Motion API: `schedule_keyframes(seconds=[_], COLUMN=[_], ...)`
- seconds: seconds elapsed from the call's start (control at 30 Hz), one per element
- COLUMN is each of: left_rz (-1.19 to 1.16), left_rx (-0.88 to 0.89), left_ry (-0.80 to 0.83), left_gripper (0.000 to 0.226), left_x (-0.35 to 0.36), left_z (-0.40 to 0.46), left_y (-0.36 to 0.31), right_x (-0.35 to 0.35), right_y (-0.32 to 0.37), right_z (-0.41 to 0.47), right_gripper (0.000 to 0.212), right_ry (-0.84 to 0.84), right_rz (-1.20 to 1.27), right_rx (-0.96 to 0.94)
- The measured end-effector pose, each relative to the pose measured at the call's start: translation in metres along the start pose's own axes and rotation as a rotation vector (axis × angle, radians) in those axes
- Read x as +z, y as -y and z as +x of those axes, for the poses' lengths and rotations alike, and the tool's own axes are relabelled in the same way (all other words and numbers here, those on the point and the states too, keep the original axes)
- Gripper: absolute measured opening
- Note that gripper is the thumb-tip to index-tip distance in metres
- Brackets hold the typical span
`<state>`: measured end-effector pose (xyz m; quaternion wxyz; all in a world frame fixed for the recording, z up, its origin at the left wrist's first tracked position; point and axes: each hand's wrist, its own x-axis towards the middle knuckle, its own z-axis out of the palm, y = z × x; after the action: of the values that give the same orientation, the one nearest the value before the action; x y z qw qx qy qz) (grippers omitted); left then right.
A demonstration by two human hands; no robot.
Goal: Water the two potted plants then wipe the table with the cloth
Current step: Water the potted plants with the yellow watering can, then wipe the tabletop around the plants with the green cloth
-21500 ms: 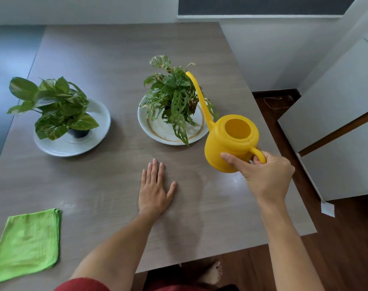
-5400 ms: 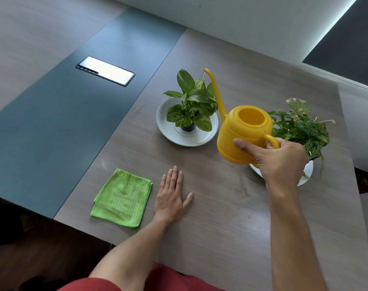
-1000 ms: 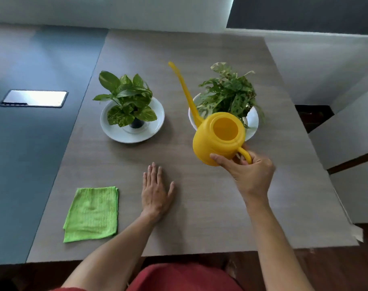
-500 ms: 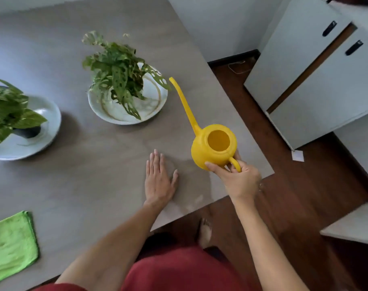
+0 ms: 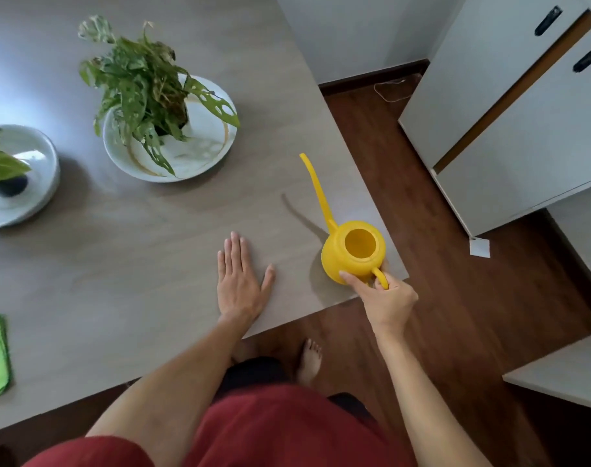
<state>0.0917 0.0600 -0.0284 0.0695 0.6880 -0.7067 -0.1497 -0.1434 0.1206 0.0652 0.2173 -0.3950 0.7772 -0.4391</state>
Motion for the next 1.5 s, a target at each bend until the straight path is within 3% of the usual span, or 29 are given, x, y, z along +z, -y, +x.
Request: schedule_keyframes(seconds=[0.3, 0.5, 0.6, 0.77, 1.03, 1.23, 1.5], left_rz=[0.045, -0.017, -0.034, -0.036, -0.061, -0.085, -0.035], left_rx=[-0.019, -0.038, -0.087, -0.159, -0.276, -0.34, -0.446], left_ry=[0.049, 0.045, 0.019, -0.011, -0.075, -0.096, -0.197], left_gripper=[0.091, 0.09, 0.089, 0.092, 0.092, 0.094, 0.073], left_x=[-0.002, -0.014, -0.024, -0.046, -0.082, -0.113, -0.132], left_z=[0.001, 0.002, -0.006, -0.019, -0.035, -0.053, -0.086], left_y=[-0.003, -0.003, 0.005, 0.038, 0.118, 0.219, 0.368], right_x=[-0.001, -0.004, 0.008, 0.055, 0.171, 0.257, 0.366], right_y=[-0.021, -0.001, 0.011, 0.053, 0.109, 0.152, 0.17], right_z=[0.01, 0.013, 0.019, 0.025, -0.035, -0.102, -0.191], right_gripper=[0.043, 0.071, 0.083, 0.069, 0.065, 0.066, 0.075], right_ry=[0.051, 0.045, 0.031, 0.02, 0.333, 0.531, 0.787], right_rz=[0.004, 0.027, -0.05, -0.232, -0.27, -0.344, -0.45], right_rx=[0.045, 0.07, -0.082, -0.431, -0.547, -0.595, -0.574])
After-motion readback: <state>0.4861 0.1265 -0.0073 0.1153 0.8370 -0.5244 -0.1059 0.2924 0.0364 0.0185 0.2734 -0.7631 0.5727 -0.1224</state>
